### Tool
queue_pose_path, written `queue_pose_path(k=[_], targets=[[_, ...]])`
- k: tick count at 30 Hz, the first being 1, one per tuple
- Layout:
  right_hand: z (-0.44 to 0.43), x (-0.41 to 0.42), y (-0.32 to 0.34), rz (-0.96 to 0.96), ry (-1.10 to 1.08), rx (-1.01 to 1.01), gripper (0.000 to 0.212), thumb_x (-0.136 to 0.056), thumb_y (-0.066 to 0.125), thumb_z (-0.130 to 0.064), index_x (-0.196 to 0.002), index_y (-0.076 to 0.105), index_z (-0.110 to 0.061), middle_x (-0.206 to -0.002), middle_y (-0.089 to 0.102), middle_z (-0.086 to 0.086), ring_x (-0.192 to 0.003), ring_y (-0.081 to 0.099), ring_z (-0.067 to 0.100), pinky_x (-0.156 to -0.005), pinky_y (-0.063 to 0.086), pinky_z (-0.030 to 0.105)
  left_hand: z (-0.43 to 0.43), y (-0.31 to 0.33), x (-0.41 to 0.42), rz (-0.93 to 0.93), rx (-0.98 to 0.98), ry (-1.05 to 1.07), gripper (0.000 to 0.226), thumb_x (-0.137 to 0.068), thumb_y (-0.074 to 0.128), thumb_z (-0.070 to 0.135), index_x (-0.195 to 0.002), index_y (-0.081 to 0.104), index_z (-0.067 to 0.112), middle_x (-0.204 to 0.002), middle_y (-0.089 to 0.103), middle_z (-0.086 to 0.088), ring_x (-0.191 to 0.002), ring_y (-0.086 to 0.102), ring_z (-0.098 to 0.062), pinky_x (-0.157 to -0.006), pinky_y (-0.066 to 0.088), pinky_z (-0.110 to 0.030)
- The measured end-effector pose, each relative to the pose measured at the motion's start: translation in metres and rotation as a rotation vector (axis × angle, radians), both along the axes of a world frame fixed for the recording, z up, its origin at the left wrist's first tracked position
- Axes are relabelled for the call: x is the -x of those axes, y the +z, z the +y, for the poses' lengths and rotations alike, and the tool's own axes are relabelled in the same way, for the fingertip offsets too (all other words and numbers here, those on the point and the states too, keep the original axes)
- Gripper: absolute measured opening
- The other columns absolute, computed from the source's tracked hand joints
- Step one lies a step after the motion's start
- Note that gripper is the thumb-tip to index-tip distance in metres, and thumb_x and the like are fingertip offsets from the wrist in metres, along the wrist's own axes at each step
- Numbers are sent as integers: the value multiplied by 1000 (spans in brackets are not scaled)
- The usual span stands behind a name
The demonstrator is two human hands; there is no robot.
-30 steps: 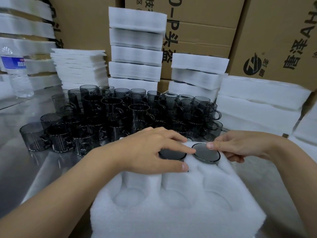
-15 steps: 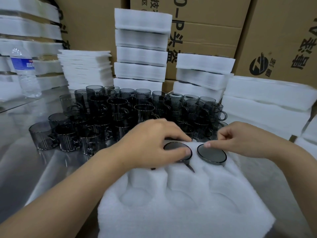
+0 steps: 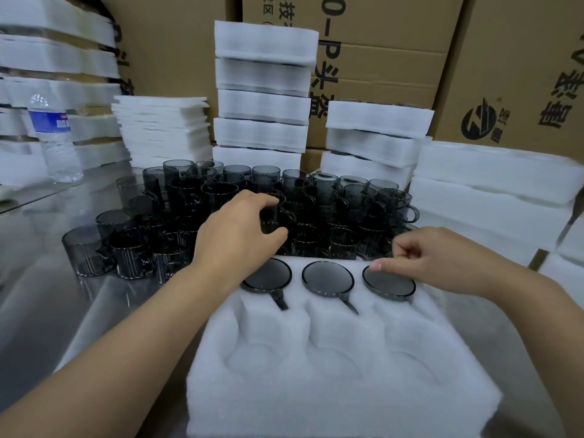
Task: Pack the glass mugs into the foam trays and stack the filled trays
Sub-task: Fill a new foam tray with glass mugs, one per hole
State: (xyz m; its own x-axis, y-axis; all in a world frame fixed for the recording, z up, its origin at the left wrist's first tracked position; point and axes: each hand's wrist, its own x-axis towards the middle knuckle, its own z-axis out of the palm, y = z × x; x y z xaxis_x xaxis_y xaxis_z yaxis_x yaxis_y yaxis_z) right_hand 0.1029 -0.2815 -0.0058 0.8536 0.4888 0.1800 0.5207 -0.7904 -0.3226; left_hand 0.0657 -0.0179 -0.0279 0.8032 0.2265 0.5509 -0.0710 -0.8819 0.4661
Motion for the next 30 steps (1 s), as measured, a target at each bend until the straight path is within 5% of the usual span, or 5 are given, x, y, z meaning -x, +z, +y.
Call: queue_pose_path(k=[7, 14, 22, 27, 30], targets=[[2, 2, 2, 13, -9, 26, 61, -55, 49, -77, -56, 36, -17, -43, 35, -12, -46, 30, 8, -46, 29, 17, 1, -1, -3, -58, 168, -147, 31, -78, 74, 16, -105, 62, 25, -81, 51, 14, -69, 52, -1, -69, 45, -18], [3, 5, 4, 32, -9, -28, 61, -55, 51, -78, -54, 39, -18, -43, 34, -10, -44, 30, 7, -45, 28, 16, -3, 3, 4, -213, 122, -226, 28, -77, 76, 22, -96, 57, 31, -77, 47, 17, -73, 50, 4, -64, 38, -8], [32, 12, 24, 157, 101, -508, 59, -64, 53, -83, -73, 62, -25, -60, 57, -8, -52, 58, 11, -57, 48, 27, -6, 4, 7, -302, 19, -308, 32, -76, 71, 11, -86, 51, 34, -82, 49, 21, -75, 51, -1, -69, 43, -19], [70, 8, 33, 624, 108, -692, 68, -53, 63, -70, -106, 53, -29, -114, 60, 8, -82, 73, 24, -68, 59, 32, -6, 5, 6, -387, -26, -396, 21, -74, 72, 6, -87, 61, 19, -89, 51, 14, -73, 49, -6, -67, 49, -35], [89, 8, 19, 739, 152, -872, 50, -78, 65, -52, -116, 56, -22, -116, 63, 13, -88, 71, 27, -74, 59, 34, -7, 4, 7, -413, -43, -456, 19, -72, 72, 3, -85, 64, 14, -109, 47, 11, -79, 47, -6, -64, 51, -37]])
